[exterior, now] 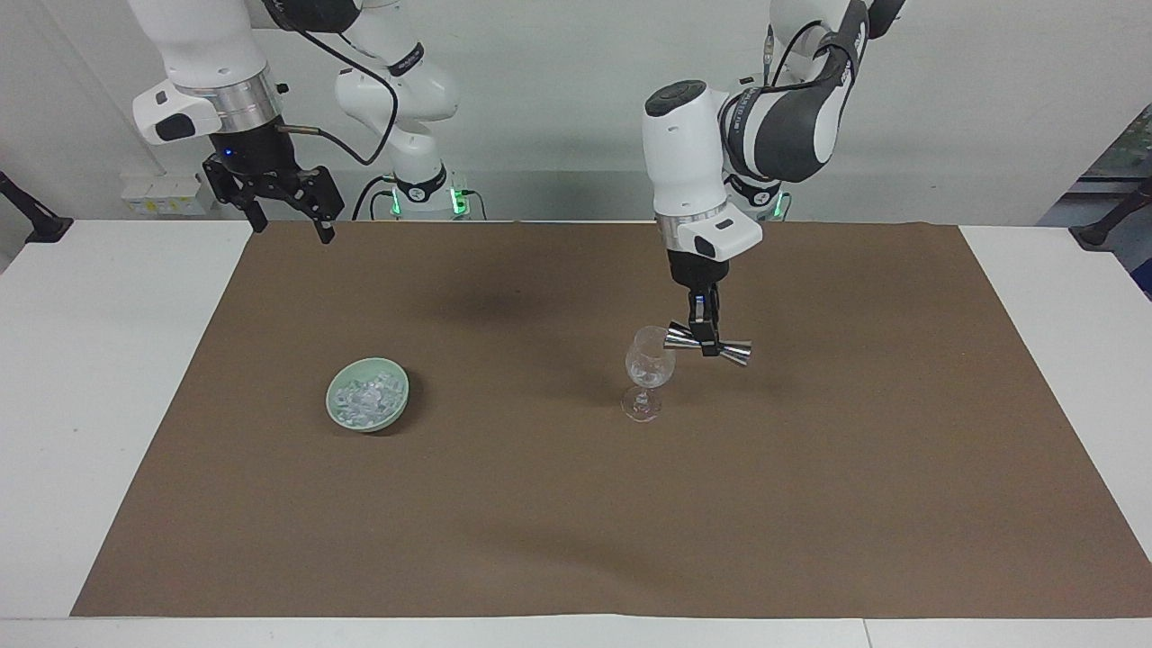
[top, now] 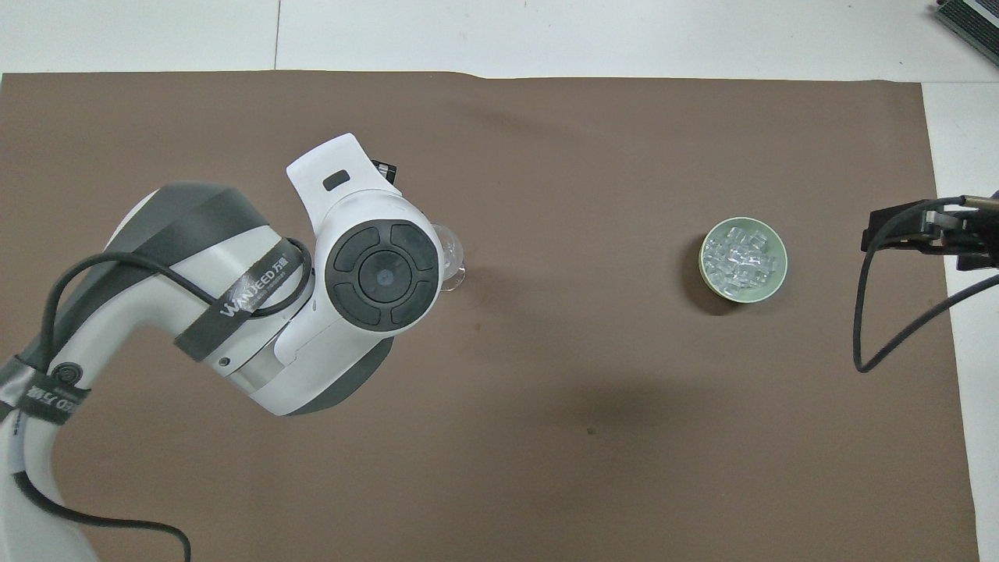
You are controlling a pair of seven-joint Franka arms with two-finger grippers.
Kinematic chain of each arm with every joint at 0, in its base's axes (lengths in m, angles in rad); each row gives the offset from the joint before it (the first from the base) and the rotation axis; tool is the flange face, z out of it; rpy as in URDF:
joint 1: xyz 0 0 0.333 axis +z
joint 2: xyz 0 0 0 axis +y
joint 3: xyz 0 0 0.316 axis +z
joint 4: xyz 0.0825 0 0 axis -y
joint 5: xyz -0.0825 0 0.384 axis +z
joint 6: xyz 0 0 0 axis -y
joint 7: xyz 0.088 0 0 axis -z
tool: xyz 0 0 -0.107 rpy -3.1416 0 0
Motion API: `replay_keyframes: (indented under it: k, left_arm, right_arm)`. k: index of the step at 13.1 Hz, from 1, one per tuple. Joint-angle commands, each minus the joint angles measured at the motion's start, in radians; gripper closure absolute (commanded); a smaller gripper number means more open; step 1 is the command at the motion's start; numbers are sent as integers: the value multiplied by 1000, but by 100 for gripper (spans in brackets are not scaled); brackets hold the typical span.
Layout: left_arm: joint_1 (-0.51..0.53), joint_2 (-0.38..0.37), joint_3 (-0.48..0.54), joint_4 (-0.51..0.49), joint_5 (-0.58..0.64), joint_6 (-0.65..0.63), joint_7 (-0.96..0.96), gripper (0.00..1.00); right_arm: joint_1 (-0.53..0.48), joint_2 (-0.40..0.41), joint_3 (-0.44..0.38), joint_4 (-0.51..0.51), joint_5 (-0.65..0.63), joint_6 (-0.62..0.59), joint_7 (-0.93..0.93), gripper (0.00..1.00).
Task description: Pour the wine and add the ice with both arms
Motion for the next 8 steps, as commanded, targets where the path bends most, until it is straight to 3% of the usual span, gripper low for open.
replay_keyframes:
  k: [1,8]
  left_arm:
    - [-15,15,-2,31,25,-37,-3,100]
    - [-15,15,-10,33,25,-45,-3,100]
  right_arm:
    - [-19,-9,5,-20,17,19,-31,0]
    - [-21,-5,5,-17,17,28,-31,0]
